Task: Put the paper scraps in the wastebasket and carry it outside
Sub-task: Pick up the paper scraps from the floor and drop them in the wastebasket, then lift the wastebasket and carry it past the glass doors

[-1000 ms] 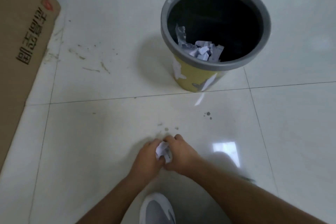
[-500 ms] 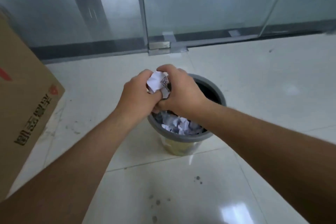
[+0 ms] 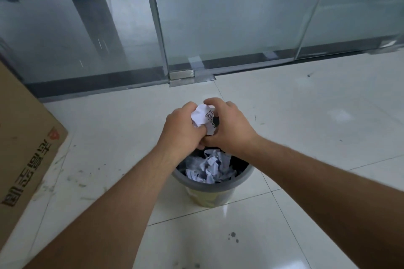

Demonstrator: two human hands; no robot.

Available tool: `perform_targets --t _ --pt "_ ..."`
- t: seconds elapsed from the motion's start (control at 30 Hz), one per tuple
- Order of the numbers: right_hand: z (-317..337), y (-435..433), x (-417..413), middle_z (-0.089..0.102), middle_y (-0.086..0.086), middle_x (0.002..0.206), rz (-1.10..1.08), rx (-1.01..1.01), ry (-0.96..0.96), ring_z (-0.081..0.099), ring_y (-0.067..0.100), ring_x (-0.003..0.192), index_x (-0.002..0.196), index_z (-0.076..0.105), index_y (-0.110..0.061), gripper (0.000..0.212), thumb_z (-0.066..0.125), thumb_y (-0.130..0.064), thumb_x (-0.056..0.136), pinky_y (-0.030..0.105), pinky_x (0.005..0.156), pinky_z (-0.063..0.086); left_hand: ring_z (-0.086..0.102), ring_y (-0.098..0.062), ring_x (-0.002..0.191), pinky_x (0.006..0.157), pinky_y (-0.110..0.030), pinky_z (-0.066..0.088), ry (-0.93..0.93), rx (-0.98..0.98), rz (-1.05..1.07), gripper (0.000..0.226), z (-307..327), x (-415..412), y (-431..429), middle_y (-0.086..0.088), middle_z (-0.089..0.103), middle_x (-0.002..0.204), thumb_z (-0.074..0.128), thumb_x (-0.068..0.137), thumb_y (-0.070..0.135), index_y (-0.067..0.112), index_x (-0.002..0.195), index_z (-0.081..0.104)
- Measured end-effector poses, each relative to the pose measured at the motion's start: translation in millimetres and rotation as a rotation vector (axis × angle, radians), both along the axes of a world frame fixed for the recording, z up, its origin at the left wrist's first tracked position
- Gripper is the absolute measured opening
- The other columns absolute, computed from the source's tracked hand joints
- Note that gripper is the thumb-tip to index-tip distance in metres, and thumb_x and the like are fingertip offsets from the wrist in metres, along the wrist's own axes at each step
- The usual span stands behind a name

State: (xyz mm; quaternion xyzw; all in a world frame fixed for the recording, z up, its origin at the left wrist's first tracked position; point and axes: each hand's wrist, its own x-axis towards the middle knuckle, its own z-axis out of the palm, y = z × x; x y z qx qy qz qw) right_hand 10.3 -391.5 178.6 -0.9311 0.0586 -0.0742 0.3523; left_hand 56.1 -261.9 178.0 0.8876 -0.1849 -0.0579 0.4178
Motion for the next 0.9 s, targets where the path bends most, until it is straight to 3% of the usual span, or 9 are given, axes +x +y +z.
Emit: perform_targets --t 0.07,0.17,0.27,0.37,0.53,0.63,0.73,0.83,0.9 --pt "-2 -5 -3 0.043 0.010 0.128 -0.018 -0.059 0.044 0.057 0.025 0.106 0.146 0.028 -0.027 0.106 0.089 -0.025 0.058 0.034 0.088 0.053 0.074 -0.023 0.064 0.054 -0.030 0.062 0.093 -0.006 0.000 0.036 -1 -1 1 -0.005 0.065 0.105 0.070 0.080 0.010 0.020 0.112 0.056" --pt "-5 -25 -6 0.039 0.010 0.135 -0.094 -0.156 0.111 0.052 0.028 0.116 0.147 0.024 -0.030 0.107 0.088 -0.018 0.062 0.039 0.094 0.053 0.073 -0.023 0.078 0.063 -0.025 0.061 0.141 0.089 0.000 0.065 -7 -2 9 -0.001 0.055 0.121 0.076 0.082 0.020 0.025 0.137 0.043" --pt "-11 -53 -7 0.038 0.010 0.136 -0.170 -0.142 0.124 0.047 0.028 0.122 0.147 0.025 -0.030 0.100 0.084 -0.015 0.067 0.035 0.089 0.052 0.069 -0.021 0.086 0.063 -0.028 0.062 0.068 0.099 0.047 0.062 -15 5 24 -0.003 0.053 0.126 0.073 0.085 0.027 0.025 0.139 0.043" --pt "-23 -79 -8 0.041 0.012 0.135 -0.291 -0.133 0.104 0.048 0.029 0.122 0.146 0.029 -0.029 0.087 0.077 -0.023 0.074 0.039 0.094 0.048 0.059 -0.020 0.104 0.081 -0.023 0.047 0.001 0.220 0.164 0.056 -27 13 46 -0.009 0.051 0.136 0.064 0.090 0.036 0.020 0.141 0.045" --pt "-49 -101 -19 0.045 0.018 0.135 -0.373 -0.100 0.216 0.054 0.031 0.116 0.149 0.028 -0.025 0.077 0.068 -0.035 0.084 0.037 0.095 0.044 0.054 -0.031 0.124 0.099 -0.040 0.044 0.119 0.318 0.268 0.060 -53 17 69 -0.018 0.047 0.144 0.054 0.095 0.040 0.015 0.147 0.039" --pt "-64 -96 -23 0.051 0.018 0.131 -0.326 -0.114 0.303 0.056 0.031 0.113 0.151 0.023 -0.025 0.075 0.061 -0.033 0.088 0.036 0.089 0.044 0.063 -0.036 0.109 0.093 -0.045 0.054 0.174 0.304 0.237 0.061 -62 15 63 -0.018 0.054 0.136 0.049 0.095 0.046 0.021 0.149 0.034" --pt "-75 -87 -20 0.063 0.017 0.116 -0.279 -0.134 0.379 0.061 0.033 0.098 0.149 0.023 -0.026 0.067 0.052 -0.026 0.089 0.037 0.082 0.050 0.067 -0.029 0.079 0.071 -0.047 0.062 0.179 0.277 0.203 0.045 -71 13 53 -0.013 0.065 0.100 0.044 0.096 0.045 0.021 0.134 0.043" --pt "-84 -78 -16 0.064 0.017 0.097 -0.320 -0.022 0.380 0.065 0.034 0.077 0.140 0.027 -0.031 0.057 0.047 -0.019 0.088 0.044 0.071 0.059 0.067 -0.029 0.072 0.064 -0.048 0.062 0.151 0.272 0.235 0.041 -84 6 43 -0.012 0.066 0.091 0.041 0.099 0.038 0.027 0.138 0.031" --pt "-90 -75 -15 0.061 0.015 0.095 -0.365 0.034 0.357 0.064 0.035 0.078 0.139 0.028 -0.030 0.055 0.044 -0.016 0.088 0.047 0.073 0.059 0.067 -0.029 0.070 0.064 -0.048 0.062 0.139 0.238 0.284 0.046 -91 2 38 -0.013 0.066 0.088 0.039 0.102 0.032 0.031 0.145 0.023"
